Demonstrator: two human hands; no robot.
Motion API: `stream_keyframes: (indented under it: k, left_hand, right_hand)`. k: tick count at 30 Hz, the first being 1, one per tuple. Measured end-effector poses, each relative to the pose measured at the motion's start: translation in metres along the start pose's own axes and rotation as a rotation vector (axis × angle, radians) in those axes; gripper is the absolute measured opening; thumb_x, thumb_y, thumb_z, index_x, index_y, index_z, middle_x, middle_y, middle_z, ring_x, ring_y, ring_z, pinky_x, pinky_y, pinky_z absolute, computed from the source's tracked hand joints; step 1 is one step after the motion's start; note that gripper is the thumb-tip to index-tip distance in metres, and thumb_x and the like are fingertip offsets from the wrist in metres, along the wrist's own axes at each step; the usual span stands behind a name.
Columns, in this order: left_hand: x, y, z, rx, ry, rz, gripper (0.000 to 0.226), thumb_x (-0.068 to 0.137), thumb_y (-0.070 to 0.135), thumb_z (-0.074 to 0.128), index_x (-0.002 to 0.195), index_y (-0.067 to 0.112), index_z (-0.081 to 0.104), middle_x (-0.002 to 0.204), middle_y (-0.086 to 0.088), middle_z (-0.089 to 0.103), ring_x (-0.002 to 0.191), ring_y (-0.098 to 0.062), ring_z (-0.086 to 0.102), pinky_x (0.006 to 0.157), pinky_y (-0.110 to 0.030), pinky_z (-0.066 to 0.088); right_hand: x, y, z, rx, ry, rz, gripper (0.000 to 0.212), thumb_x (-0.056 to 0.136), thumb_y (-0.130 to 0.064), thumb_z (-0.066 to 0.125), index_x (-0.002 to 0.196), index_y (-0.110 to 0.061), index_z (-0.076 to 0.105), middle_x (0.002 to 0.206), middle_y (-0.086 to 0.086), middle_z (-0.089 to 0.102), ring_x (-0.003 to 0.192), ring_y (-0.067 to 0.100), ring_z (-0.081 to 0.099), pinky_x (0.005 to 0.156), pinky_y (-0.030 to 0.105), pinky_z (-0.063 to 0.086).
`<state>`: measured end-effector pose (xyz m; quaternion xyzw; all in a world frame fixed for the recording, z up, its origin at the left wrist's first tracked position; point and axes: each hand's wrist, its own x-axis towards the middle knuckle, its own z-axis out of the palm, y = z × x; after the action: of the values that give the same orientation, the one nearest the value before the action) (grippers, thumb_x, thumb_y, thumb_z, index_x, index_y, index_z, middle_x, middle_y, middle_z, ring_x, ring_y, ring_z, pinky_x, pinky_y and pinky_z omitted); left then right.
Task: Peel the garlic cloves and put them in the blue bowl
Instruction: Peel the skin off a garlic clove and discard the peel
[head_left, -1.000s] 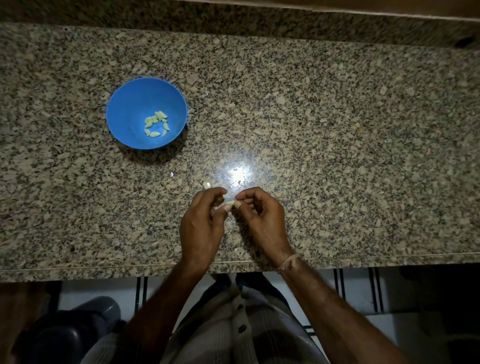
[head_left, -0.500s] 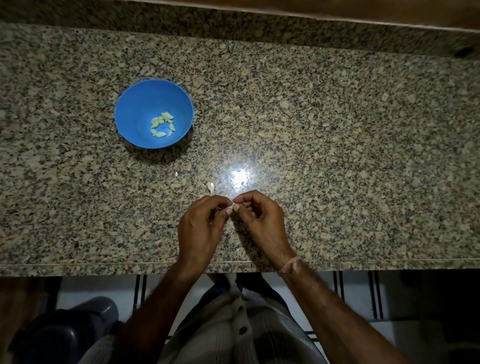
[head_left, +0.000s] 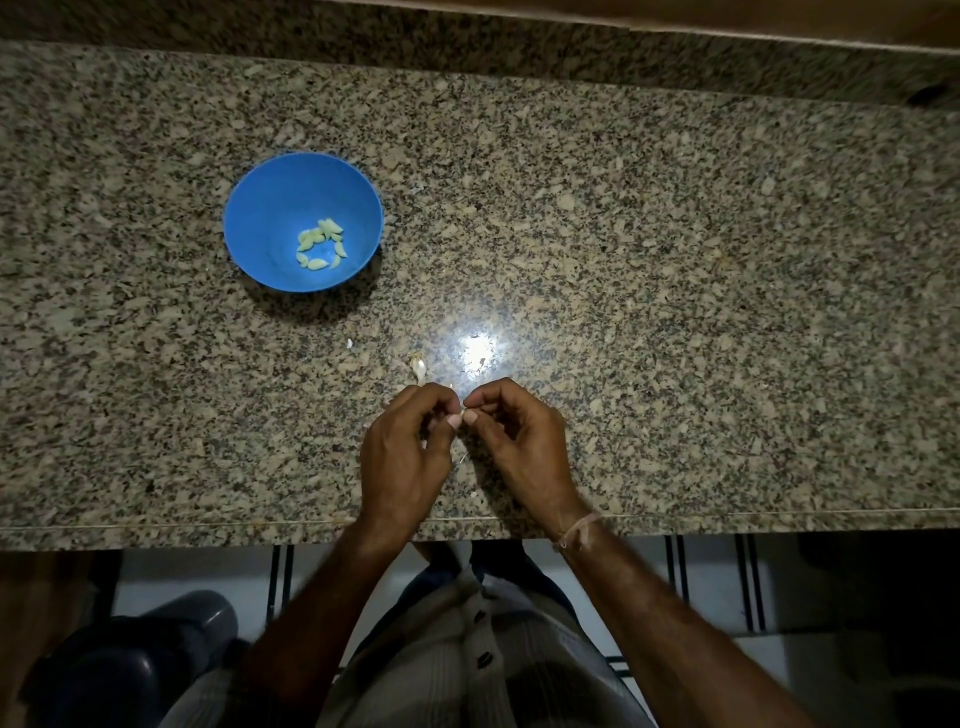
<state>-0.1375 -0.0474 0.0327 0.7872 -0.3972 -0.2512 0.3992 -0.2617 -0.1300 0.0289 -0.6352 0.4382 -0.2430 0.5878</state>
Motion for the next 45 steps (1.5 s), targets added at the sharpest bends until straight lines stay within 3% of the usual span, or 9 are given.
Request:
stream_keyframes:
  k: [11,16,21,26,32,35,38,41,45]
  left_hand:
    - [-0.001,-0.007,0.007,-0.100,0.033,-0.075,0.025,0.093,-0.007,0.060,0.087,0.017,0.062,0.082,0.004,0.064,0.078,-0.014,0.060,0.065,-0.037,0.049]
    - [-0.003,-0.014,0.005,0.008,0.072,-0.071,0.017,0.102,0.023,0.066,0.087,0.018,0.069,0.080,0.006,0.066,0.071,-0.016,0.063,0.060,-0.043,0.051]
    - [-0.003,-0.007,0.006,0.125,0.100,-0.073,0.006,0.099,0.024,0.068,0.097,0.029,0.071,0.085,0.012,0.070,0.076,-0.009,0.064,0.060,-0.031,0.048]
    - [-0.004,-0.006,0.002,0.115,0.094,-0.041,0.024,0.099,0.025,0.069,0.123,0.029,0.071,0.118,0.014,0.065,0.105,-0.008,0.055,0.071,-0.026,0.046]
    - [-0.008,-0.011,-0.006,0.157,0.127,-0.065,0.008,0.097,0.037,0.070,0.099,0.030,0.071,0.100,0.018,0.064,0.098,-0.009,0.052,0.066,-0.029,0.044]
    - [-0.007,-0.030,-0.017,0.160,0.229,-0.167,0.007,0.095,0.031,0.073,0.098,0.026,0.071,0.102,0.011,0.062,0.100,-0.014,0.052,0.066,-0.027,0.042]
    - [-0.008,-0.048,-0.026,0.213,0.248,-0.208,0.024,0.092,0.022,0.076,0.114,0.022,0.068,0.115,0.004,0.056,0.108,-0.020,0.054,0.076,-0.042,0.054]
    - [-0.023,-0.042,-0.017,0.199,0.194,-0.094,0.034,0.091,0.026,0.078,0.120,0.019,0.062,0.115,0.003,0.051,0.106,-0.021,0.054,0.078,-0.036,0.052]
    - [-0.033,-0.034,0.010,0.142,0.063,-0.077,0.034,0.091,0.023,0.079,0.120,0.023,0.061,0.112,0.006,0.056,0.101,-0.017,0.061,0.076,-0.035,0.054]
  right_hand:
    - [0.004,0.004,0.003,0.125,0.031,0.118,0.010,0.093,-0.006,0.075,0.097,-0.014,0.073,0.089,-0.005,0.073,0.087,0.017,0.068,0.079,0.029,0.059]
    - [0.009,0.005,-0.006,0.129,0.059,0.138,0.011,0.093,-0.006,0.075,0.100,-0.014,0.073,0.088,-0.001,0.072,0.086,0.020,0.069,0.079,0.028,0.060]
    - [0.011,0.005,-0.009,0.086,0.057,0.114,0.012,0.093,-0.007,0.076,0.101,-0.014,0.073,0.089,0.000,0.072,0.087,0.022,0.069,0.079,0.029,0.059]
    - [0.011,0.003,-0.009,0.061,0.012,0.107,0.011,0.093,-0.007,0.076,0.101,-0.013,0.072,0.089,-0.001,0.072,0.085,0.017,0.068,0.078,0.025,0.058]
    - [0.010,-0.001,0.002,0.026,-0.080,0.078,0.009,0.096,-0.006,0.072,0.102,-0.012,0.074,0.092,0.001,0.076,0.090,0.017,0.074,0.081,0.028,0.061]
    - [0.010,0.006,-0.003,-0.099,-0.059,0.015,0.017,0.098,-0.008,0.071,0.113,-0.016,0.075,0.107,-0.005,0.076,0.101,0.010,0.073,0.090,0.033,0.062]
    - [0.004,0.018,-0.019,-0.371,-0.056,-0.078,0.028,0.095,-0.013,0.076,0.123,-0.017,0.072,0.114,-0.010,0.066,0.105,-0.007,0.061,0.094,0.013,0.050]
    - [-0.008,0.029,-0.032,-0.521,-0.072,-0.107,0.038,0.091,-0.008,0.079,0.128,-0.013,0.069,0.109,-0.005,0.058,0.097,-0.003,0.056,0.087,0.003,0.042]
    - [-0.022,0.039,-0.028,-0.639,-0.068,-0.168,0.043,0.090,0.001,0.075,0.130,-0.013,0.066,0.105,-0.005,0.052,0.092,0.009,0.056,0.083,0.019,0.051]
